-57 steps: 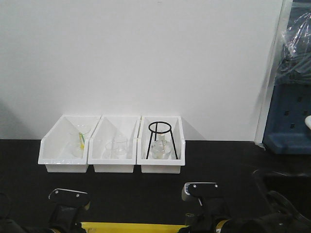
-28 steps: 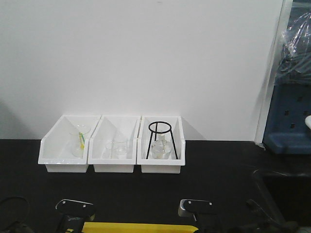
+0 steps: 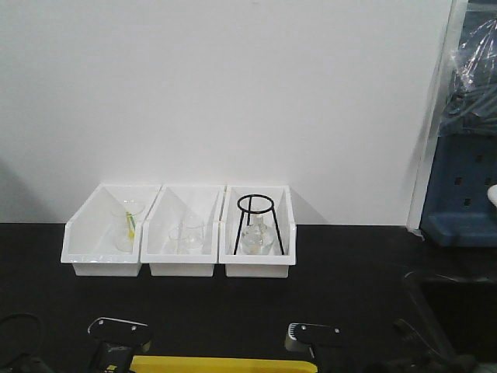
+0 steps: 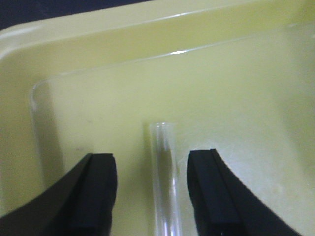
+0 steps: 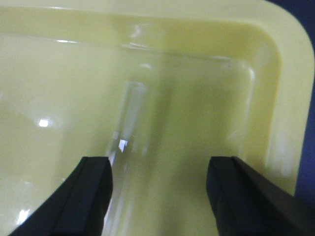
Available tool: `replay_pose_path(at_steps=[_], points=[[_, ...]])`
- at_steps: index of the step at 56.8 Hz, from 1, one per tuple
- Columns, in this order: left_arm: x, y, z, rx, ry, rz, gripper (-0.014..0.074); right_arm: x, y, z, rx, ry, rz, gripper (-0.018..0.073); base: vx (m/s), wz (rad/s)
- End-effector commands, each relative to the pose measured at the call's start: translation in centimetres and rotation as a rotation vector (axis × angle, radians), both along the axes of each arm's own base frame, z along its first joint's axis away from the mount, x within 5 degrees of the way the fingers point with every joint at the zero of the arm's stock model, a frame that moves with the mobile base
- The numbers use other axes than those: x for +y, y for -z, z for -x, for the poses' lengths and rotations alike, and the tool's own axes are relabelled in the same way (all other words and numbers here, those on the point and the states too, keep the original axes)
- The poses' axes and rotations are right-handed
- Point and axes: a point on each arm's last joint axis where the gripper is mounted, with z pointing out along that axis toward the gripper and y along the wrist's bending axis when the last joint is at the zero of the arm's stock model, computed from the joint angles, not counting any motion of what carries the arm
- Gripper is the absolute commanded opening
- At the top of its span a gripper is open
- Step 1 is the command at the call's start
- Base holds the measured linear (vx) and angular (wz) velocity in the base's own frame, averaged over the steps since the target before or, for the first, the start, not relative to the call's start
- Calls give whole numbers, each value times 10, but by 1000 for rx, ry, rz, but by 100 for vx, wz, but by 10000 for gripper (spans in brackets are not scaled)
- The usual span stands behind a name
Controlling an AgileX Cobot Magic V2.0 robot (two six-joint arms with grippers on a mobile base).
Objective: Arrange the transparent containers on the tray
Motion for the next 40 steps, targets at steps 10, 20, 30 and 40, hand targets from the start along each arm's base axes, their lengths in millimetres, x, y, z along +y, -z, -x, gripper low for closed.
replay_pose_path(at_steps=[10,20,30,40], points=[[6,-76,13,-226,19,99,426,-9,-94,11,-292,-24,-138,459,0,0],[24,-128,46,-359,65,95,364,-32,-162,44,-556,-102,-163,374,0,0],[53,-189,93,-639,100,106,253,-62,-213,88,-757,-147,-161,239,0,0],[80,-222,139,-820,86,135,125,-76,-231,110,-838,-152,-166,90,0,0]])
